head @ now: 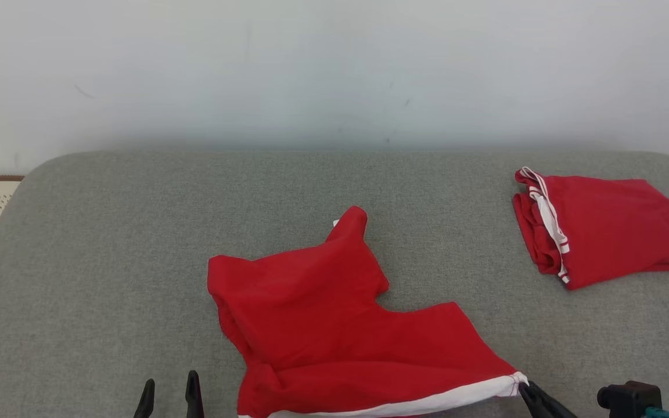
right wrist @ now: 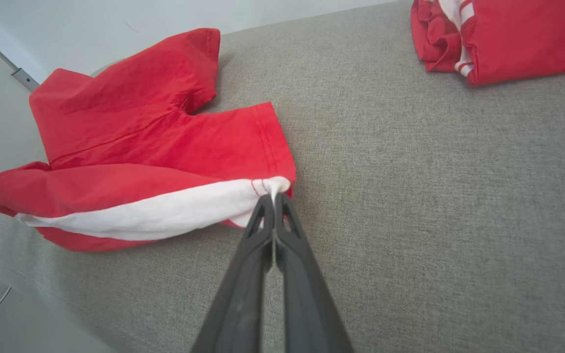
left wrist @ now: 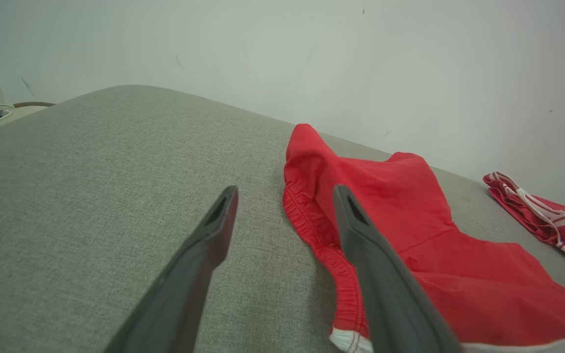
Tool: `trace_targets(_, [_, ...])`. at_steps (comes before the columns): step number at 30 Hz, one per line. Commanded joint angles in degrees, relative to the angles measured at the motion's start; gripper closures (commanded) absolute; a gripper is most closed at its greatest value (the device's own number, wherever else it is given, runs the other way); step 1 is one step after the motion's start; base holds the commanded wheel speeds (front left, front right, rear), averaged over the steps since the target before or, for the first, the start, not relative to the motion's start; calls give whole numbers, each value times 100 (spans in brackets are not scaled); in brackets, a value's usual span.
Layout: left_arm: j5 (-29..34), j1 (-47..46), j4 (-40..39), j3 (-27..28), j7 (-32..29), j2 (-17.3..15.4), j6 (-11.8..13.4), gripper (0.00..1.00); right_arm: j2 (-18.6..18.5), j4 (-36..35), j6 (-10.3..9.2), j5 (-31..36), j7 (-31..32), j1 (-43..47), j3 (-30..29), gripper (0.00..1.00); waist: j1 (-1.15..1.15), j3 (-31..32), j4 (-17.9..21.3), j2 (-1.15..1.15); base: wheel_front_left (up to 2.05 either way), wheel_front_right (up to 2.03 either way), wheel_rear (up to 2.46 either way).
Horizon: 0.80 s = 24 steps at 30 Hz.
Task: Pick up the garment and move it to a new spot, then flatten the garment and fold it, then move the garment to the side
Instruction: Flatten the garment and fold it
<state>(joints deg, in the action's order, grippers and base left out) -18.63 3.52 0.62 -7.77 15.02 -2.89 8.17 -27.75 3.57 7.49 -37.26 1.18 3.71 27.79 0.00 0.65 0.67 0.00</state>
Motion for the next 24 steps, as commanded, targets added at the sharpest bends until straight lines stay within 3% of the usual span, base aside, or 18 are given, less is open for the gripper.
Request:
trace_targets(1, [-22, 35, 42, 0, 24, -4, -6, 0, 31, -40, 1, 94, 18, 82, -72, 0, 0, -4, -21, 0, 0, 0, 0])
trace_targets(9, [-23, 16, 118, 28, 24, -3, -41, 0, 270, -434, 1, 183, -195, 273, -596, 0, 0, 12, -68, 0, 0, 0, 0])
trace_targets(14, [37, -85, 210, -76, 24, -4, -142, 0, 643, -639, 1, 573, -479, 296, -1017, 0, 0, 1, -33, 0, 0, 0, 0])
trace_targets(24, [123, -716, 998, -290, 20, -59, -465, 0, 1057, -555, 1, 1049, -517, 124, -994, 0, 0, -79, 197, 0, 0, 0, 0])
